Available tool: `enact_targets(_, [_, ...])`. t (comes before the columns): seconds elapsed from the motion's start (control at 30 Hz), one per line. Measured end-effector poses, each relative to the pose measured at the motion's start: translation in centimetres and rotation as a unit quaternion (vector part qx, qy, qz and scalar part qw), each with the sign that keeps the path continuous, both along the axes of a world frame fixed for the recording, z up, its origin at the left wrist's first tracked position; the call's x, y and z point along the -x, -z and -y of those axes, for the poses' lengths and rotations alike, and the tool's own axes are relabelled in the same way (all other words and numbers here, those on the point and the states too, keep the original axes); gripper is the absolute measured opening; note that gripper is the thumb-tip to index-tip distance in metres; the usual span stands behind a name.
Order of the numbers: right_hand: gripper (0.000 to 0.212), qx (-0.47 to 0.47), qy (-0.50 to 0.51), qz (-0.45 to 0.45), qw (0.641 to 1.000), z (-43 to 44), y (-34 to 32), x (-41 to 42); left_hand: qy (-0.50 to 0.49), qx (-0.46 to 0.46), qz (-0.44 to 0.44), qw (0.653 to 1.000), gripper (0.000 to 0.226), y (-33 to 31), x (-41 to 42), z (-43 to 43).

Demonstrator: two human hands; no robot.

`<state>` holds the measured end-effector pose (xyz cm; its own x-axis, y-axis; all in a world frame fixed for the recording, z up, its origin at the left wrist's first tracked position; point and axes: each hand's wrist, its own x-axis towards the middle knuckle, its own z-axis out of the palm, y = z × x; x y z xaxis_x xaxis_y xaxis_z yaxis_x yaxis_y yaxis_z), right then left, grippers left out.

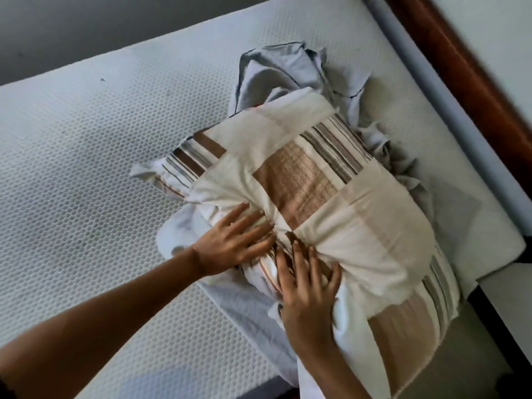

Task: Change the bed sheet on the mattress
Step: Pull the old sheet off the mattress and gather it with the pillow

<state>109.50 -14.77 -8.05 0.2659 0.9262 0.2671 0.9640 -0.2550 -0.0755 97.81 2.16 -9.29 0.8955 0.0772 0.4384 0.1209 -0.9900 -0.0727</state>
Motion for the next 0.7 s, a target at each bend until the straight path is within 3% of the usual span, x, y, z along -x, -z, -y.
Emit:
enact_targets(0.1, [0.035, 0.064, -0.03, -0.009, 0.997, 4.0, 3.5, 2.0, -0.013, 0.003, -0.089, 0.996, 0.035, 2.2, 3.9, 4.2])
enact_targets(0.17, [0.041, 0.091, -0.031, -0.006, 0.995, 5.1, 5.0, 2.9, -0.034, 0.009, -0.171, 0.985, 0.078, 3.5, 5.6, 5.7])
enact_targets(0.23, [0.077, 0.134, -0.025, -0.017, 0.991, 5.3, 6.0, 4.0, -0.035, 0.015, -0.248, 0.968, 0.133, 4.6, 6.7, 6.1])
enact_targets(0.27, [0.101, 0.158, -0.025, -0.026, 0.987, 5.4, 6.5, 4.6, -0.033, 0.024, -0.267, 0.963, 0.147, 5.0, 6.9, 6.2])
enact_targets(0.33, [0.132, 0.181, -0.021, -0.035, 0.983, 5.4, 7.3, 5.4, -0.029, 0.028, -0.281, 0.959, 0.156, 5.7, 6.8, 6.1])
enact_targets(0.4, [0.144, 0.194, -0.028, -0.03, 0.98, 5.5, 8.0, 5.7, -0.027, 0.015, -0.272, 0.962, 0.155, 6.8, 6.8, 6.3])
enact_targets(0.5, [0.132, 0.173, -0.04, 0.0, 0.984, 5.6, 8.6, 5.2, -0.022, -0.019, -0.218, 0.976, 0.145, 8.0, 6.9, 6.2])
enact_targets(0.6, [0.076, 0.075, -0.031, 0.024, 0.996, 5.1, 8.6, 4.5, -0.052, -0.023, -0.136, 0.989, 0.126, 8.2, 6.4, 6.1])
enact_targets(0.7, [0.038, 0.021, -0.004, 0.016, 1.0, 3.2, 6.9, 3.1, -0.115, -0.009, -0.05, 0.992, 0.077, 6.9, 3.5, 6.2])
